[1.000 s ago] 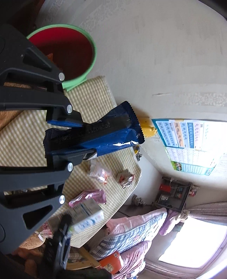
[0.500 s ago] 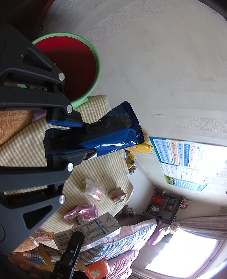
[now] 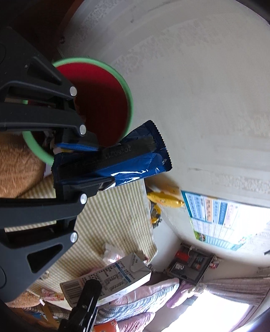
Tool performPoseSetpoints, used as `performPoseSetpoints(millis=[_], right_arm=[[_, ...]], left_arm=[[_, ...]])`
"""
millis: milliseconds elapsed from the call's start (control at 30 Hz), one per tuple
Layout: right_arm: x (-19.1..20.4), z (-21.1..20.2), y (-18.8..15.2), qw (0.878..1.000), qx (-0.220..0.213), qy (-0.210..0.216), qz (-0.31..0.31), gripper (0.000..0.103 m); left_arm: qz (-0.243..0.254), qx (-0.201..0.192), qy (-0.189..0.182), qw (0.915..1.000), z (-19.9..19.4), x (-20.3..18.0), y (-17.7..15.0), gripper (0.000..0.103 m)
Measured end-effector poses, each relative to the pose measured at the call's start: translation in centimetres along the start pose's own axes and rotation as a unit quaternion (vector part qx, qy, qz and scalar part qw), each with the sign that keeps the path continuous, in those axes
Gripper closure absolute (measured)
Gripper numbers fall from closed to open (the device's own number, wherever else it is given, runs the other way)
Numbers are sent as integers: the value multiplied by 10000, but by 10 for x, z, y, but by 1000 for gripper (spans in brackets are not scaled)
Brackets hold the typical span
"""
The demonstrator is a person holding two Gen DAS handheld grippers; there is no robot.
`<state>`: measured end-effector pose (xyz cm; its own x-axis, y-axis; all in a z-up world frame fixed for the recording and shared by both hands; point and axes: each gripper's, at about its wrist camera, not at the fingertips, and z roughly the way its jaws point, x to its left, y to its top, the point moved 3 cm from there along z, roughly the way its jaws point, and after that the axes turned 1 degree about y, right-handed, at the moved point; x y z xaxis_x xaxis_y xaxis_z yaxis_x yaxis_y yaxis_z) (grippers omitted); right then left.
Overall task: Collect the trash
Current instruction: 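Carry the blue wrapper to the bucket with left tool while right tool carries the carton, then open both tools to drop the blue wrapper and milk carton into the bucket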
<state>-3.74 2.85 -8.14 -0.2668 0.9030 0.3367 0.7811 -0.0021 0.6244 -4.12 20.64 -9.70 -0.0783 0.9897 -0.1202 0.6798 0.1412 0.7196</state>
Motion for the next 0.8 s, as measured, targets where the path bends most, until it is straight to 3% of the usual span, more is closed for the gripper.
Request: performPoseSetpoints(millis=[400,733,767,800], right_arm=[[69,60,8,9963,454,474,-549,49],[98,109,9,9917,868,623,-720,48],[99,112,9,9916,886,646,-688,48],[100,116,10,9912,923,692,-650,47]], left_arm=[[-511,246,595,9966,7,76,-20,83],[-717,512,857,9924,18,103,-37,83],[-729,515,880,9921,19,104,-38,81],[-741,522,903,9918,20,105,-37,72]])
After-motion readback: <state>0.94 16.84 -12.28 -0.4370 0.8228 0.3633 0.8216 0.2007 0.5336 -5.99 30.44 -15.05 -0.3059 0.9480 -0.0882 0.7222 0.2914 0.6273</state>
